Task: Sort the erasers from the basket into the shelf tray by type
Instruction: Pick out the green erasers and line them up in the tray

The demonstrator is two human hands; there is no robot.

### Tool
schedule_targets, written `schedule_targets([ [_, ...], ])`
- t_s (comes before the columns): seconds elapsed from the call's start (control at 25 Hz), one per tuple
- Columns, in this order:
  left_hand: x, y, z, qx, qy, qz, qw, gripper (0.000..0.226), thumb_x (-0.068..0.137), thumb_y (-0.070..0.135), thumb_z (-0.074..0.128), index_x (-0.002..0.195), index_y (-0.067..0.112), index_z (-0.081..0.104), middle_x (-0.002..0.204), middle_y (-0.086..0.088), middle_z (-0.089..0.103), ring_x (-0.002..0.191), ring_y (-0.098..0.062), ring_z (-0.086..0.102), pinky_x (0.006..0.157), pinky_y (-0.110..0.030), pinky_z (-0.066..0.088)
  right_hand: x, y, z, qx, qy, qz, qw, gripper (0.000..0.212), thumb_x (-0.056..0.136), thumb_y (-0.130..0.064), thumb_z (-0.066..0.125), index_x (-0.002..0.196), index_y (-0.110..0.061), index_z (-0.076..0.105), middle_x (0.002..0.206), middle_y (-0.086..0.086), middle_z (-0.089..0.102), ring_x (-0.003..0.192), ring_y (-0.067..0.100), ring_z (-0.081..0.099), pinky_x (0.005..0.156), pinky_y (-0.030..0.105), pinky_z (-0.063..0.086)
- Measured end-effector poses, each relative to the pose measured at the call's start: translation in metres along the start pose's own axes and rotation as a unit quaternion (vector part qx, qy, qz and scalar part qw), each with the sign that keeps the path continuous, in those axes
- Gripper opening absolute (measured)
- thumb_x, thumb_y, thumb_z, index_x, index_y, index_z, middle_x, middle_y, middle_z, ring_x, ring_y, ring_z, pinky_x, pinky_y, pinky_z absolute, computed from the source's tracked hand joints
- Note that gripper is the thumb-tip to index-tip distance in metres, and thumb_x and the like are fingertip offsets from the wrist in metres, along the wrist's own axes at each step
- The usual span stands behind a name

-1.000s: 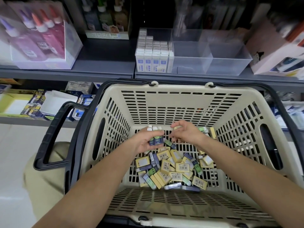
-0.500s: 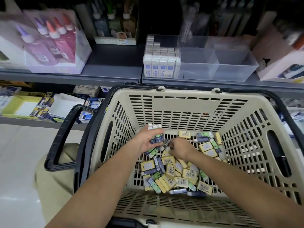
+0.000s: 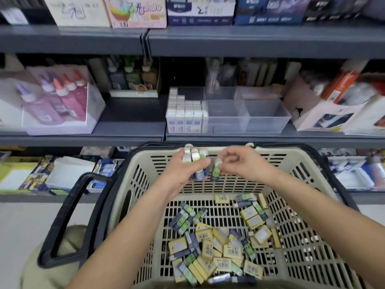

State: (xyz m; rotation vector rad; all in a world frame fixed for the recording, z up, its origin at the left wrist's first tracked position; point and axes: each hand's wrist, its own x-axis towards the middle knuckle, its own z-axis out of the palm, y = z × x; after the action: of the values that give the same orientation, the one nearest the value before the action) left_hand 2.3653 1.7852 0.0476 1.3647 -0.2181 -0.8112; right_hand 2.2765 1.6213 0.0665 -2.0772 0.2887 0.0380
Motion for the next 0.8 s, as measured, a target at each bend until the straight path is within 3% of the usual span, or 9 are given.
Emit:
schedule_targets([
  [0.08,0.005,0.021,0.0,0.001,0.029,0.053,0.998,0.025,0.079,0.006,0.071,0.098,0.016,0.058,0.087,-0.007,0.067,0.079,-0.02,0.066,0.075,-0.039,0.056,0.013,-0.021,-0.017,0.032,0.045,-0.031,0.998,0.008,0.08,-0.01,0.07,0.081,-0.016,0.064,0.07,0.002,0.068,0.066,0.009,0.065,0.068,0.024,0.054],
  [0.2,0.023,0.047,-0.005,0.048,0.081,0.129,0.987,0.021,0.08,0.009,0.071,0.094,0.017,0.057,0.078,-0.009,0.065,0.067,-0.019,0.061,0.065,-0.032,0.052,0.044,-0.045,-0.045,0.05,0.148,-0.063,0.986,0.015,0.076,-0.008,0.073,0.073,-0.02,0.065,0.067,-0.002,0.068,0.065,0.007,0.065,0.068,0.022,0.054],
  [0.36,0.048,0.057,-0.01,0.165,0.122,0.164,0.965,0.023,0.082,0.014,0.07,0.09,0.028,0.052,0.085,-0.01,0.066,0.068,-0.014,0.058,0.057,-0.023,0.048,0.085,-0.052,-0.071,-0.104,0.24,-0.055,0.964,0.009,0.078,-0.021,0.071,0.075,-0.026,0.064,0.078,0.002,0.07,0.079,0.013,0.064,0.074,0.027,0.049],
  [0.48,0.057,0.046,-0.007,0.181,0.123,0.164,0.962,0.025,0.082,0.015,0.07,0.087,0.031,0.051,0.08,0.002,0.062,0.061,-0.004,0.056,0.055,-0.017,0.046,0.104,-0.041,-0.07,-0.193,0.174,-0.009,0.966,0.008,0.079,-0.028,0.07,0.081,-0.027,0.062,0.083,-0.001,0.068,0.087,0.015,0.064,0.077,0.026,0.048],
  [0.6,0.064,0.038,-0.007,0.192,0.123,0.171,0.959,0.026,0.082,0.017,0.07,0.086,0.035,0.051,0.078,0.008,0.059,0.061,-0.004,0.055,0.059,-0.021,0.049,0.114,-0.031,-0.06,-0.219,0.101,0.009,0.97,0.004,0.083,-0.028,0.066,0.086,-0.025,0.064,0.084,-0.004,0.069,0.088,0.013,0.064,0.081,0.026,0.048],
  [0.8,0.065,0.04,-0.007,0.189,0.113,0.171,0.96,0.026,0.082,0.015,0.07,0.088,0.033,0.052,0.079,0.006,0.06,0.053,0.007,0.055,0.054,-0.013,0.049,0.12,-0.025,-0.055,-0.295,0.052,-0.033,0.953,0.029,0.093,-0.022,0.045,0.094,-0.005,0.069,0.101,0.003,0.069,0.09,0.018,0.06,0.075,0.025,0.042],
])
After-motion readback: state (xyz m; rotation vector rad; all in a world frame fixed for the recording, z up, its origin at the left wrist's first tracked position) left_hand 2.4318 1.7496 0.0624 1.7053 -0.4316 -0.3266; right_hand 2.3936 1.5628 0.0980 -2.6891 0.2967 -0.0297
